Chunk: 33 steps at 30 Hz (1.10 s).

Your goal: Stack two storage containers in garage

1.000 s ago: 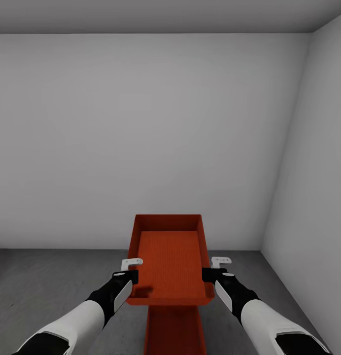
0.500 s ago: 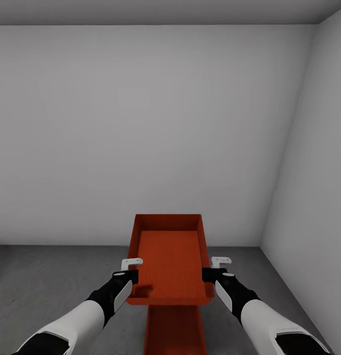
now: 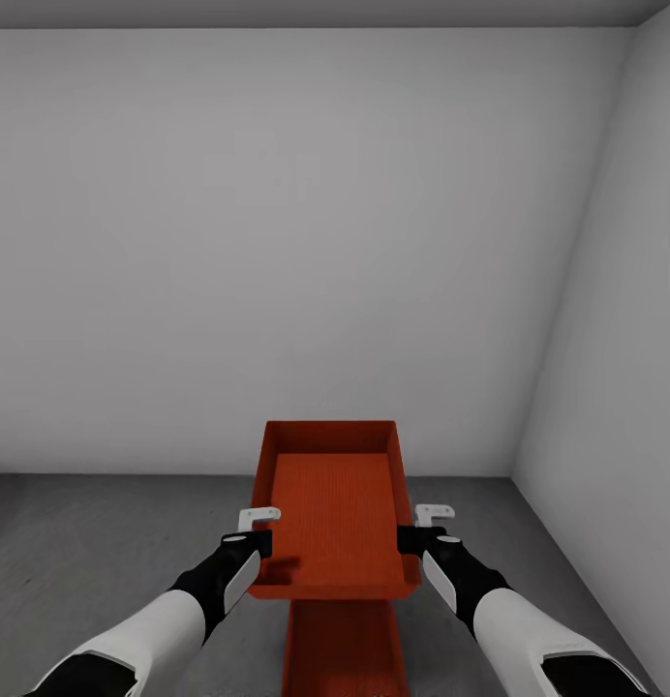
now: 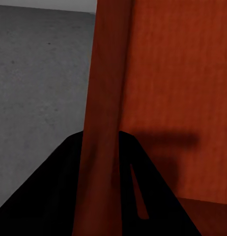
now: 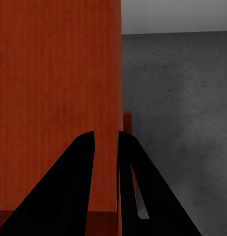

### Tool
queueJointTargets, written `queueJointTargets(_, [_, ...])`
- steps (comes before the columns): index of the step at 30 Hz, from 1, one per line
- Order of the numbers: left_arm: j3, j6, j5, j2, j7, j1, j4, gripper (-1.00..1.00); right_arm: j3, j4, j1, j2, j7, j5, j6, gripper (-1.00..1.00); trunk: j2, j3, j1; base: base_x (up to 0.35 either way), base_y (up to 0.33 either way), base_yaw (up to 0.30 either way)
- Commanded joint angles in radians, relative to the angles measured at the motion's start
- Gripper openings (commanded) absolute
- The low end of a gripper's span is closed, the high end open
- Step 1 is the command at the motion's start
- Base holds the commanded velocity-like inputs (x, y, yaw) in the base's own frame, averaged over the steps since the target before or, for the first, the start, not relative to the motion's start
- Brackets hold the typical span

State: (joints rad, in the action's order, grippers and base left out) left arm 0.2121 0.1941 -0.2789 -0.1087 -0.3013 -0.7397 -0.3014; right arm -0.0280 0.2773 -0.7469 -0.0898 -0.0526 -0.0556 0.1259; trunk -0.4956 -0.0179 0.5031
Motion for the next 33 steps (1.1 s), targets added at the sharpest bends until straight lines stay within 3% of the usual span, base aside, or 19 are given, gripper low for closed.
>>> queueJointTargets(1, [-0.056, -0.023, 0.013, 0.046, -0.009, -0.001, -0.006, -1.0, 0.02, 0.0, 0.0, 0.002, 0.0, -0.005, 0.005, -1.0, -0.009, -0.007, 0.004, 0.0, 0.0, 0.0])
queueJointTargets(33, [-0.055, -0.024, 0.014, 0.044, -0.009, -0.001, -0.004, -1.0, 0.02, 0.0, 0.0, 0.004, 0.0, -0.005, 0.003, -1.0, -0.233, -0.159, 0.127, 0.0, 0.0, 0.0])
